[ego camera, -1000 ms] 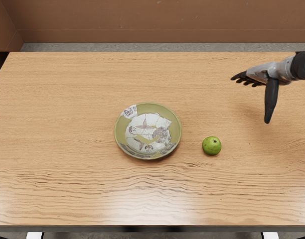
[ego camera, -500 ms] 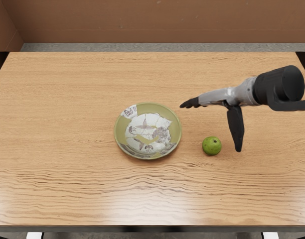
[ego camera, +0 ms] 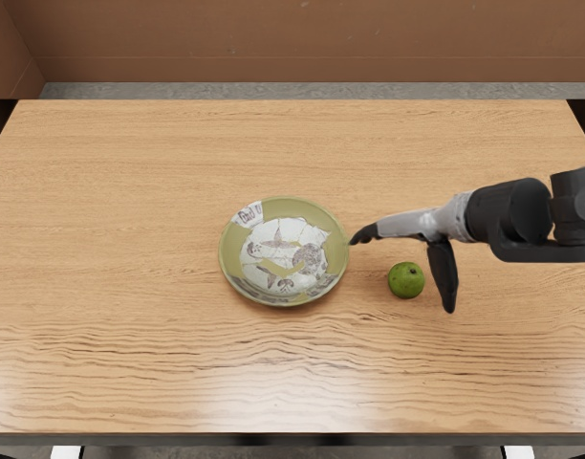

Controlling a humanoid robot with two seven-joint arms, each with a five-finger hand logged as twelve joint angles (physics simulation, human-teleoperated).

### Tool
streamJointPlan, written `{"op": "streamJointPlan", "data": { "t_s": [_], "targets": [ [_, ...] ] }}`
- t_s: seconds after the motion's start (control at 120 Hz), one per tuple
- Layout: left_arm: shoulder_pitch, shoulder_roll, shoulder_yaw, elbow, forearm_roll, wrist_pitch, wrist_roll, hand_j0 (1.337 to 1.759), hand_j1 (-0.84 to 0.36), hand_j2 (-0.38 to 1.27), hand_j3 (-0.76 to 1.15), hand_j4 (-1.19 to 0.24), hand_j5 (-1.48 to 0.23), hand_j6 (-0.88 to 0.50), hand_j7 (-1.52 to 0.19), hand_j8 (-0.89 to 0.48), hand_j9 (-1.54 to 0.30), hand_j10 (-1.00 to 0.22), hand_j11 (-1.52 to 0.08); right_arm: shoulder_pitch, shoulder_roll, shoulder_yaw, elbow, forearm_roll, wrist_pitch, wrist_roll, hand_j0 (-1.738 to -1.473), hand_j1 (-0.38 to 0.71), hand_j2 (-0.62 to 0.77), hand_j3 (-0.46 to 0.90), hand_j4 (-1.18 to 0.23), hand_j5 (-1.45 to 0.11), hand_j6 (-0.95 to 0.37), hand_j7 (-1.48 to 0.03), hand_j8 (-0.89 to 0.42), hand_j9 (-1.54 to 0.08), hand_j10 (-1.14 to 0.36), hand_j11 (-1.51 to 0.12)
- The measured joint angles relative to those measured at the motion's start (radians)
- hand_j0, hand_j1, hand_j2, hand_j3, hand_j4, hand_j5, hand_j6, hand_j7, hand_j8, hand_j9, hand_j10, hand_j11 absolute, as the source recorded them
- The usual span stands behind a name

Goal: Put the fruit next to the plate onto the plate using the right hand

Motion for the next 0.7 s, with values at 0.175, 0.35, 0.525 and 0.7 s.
{"op": "streamJointPlan", "data": {
  "t_s": [0.175, 0.35, 0.525, 0.7],
  "targets": [
    [0.0, 0.0, 0.0, 0.0, 0.0, 0.0, 0.0, 1.658, 0.33, 0.0, 0.0, -0.02, -0.03, -0.02, -0.03, -0.02, -0.03, -0.02, -0.03, -0.024, -0.01, 0.011, 0.0, -0.026, -0.021, 0.0, -1.658, -0.18, -0.03, 0.0, -0.14, -0.18, -0.14, -0.18, -0.14, -0.18, -0.14, -0.18],
    [0.0, 0.0, 0.0, 0.0, 0.0, 0.0, 0.0, 1.658, 0.33, 0.0, 0.0, -0.02, -0.03, -0.02, -0.03, -0.02, -0.03, -0.02, -0.03, -0.08, 0.007, 0.014, -0.001, -0.13, -0.113, 0.0, -1.658, -0.16, -0.03, 0.0, -0.16, -0.21, -0.16, -0.2, -0.16, -0.21, -0.16, -0.21],
    [0.0, 0.0, 0.0, 0.0, 0.0, 0.0, 0.0, 1.658, 0.33, 0.0, 0.0, -0.02, -0.03, -0.02, -0.03, -0.02, -0.03, -0.02, -0.03, -0.116, 0.015, 0.014, 0.0, -0.159, -0.145, 0.0, -1.658, -0.15, -0.03, 0.0, -0.17, -0.22, -0.17, -0.22, -0.17, -0.22, -0.17, -0.22],
    [0.0, 0.0, 0.0, 0.0, 0.0, 0.0, 0.0, 1.658, 0.33, 0.0, 0.0, -0.02, -0.03, -0.02, -0.03, -0.02, -0.03, -0.02, -0.03, -0.145, 0.017, 0.015, 0.0, -0.165, -0.156, 0.0, -1.658, -0.15, -0.03, 0.0, -0.17, -0.22, -0.17, -0.22, -0.17, -0.22, -0.17, -0.22]
  ]
}}
